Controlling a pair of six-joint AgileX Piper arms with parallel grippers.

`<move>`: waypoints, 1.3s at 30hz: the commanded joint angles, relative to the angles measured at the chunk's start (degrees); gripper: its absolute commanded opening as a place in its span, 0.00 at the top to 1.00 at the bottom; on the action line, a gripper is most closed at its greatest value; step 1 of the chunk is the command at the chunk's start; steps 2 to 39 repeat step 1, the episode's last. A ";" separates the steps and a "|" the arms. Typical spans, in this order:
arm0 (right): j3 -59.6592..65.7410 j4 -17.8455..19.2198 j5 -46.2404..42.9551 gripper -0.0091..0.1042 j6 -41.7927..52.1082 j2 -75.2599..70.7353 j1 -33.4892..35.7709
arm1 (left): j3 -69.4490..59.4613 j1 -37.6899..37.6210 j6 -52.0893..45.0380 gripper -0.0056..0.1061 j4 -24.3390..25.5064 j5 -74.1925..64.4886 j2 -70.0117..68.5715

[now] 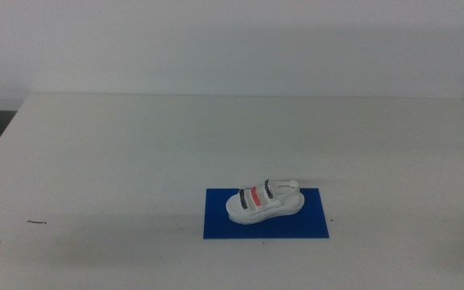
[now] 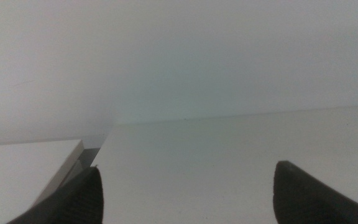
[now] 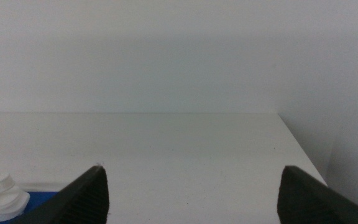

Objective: Use one arm to grab the shoe from the table and place it on the mat.

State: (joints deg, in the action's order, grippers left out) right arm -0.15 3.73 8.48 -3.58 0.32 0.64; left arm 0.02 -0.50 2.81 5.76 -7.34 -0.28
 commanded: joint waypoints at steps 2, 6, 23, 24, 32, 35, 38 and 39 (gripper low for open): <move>0.15 0.54 -0.79 0.16 0.09 -0.32 -0.15 | -0.02 -0.02 0.08 0.11 -0.23 0.71 0.28; 0.15 0.54 -0.79 0.16 0.09 -0.32 -0.15 | -0.02 -0.02 0.08 0.11 -0.23 0.71 0.28; 0.15 0.54 -0.79 0.16 0.09 -0.32 -0.15 | -0.02 -0.02 0.08 0.11 -0.23 0.71 0.28; 0.15 0.54 -0.79 0.16 0.09 -0.32 -0.15 | -0.02 -0.02 0.08 0.11 -0.23 0.71 0.28; 0.15 0.54 -0.79 0.16 0.09 -0.32 -0.15 | -0.02 -0.02 0.08 0.11 -0.23 0.71 0.28; 0.15 0.54 -0.79 0.16 0.09 -0.32 -0.15 | -0.02 -0.02 0.08 0.11 -0.23 0.71 0.28; 0.15 0.54 -0.79 0.16 0.09 -0.32 -0.15 | -0.02 -0.02 0.08 0.11 -0.23 0.71 0.28; 0.15 0.54 -0.79 0.16 0.09 -0.32 -0.15 | -0.02 -0.02 0.08 0.11 -0.23 0.71 0.28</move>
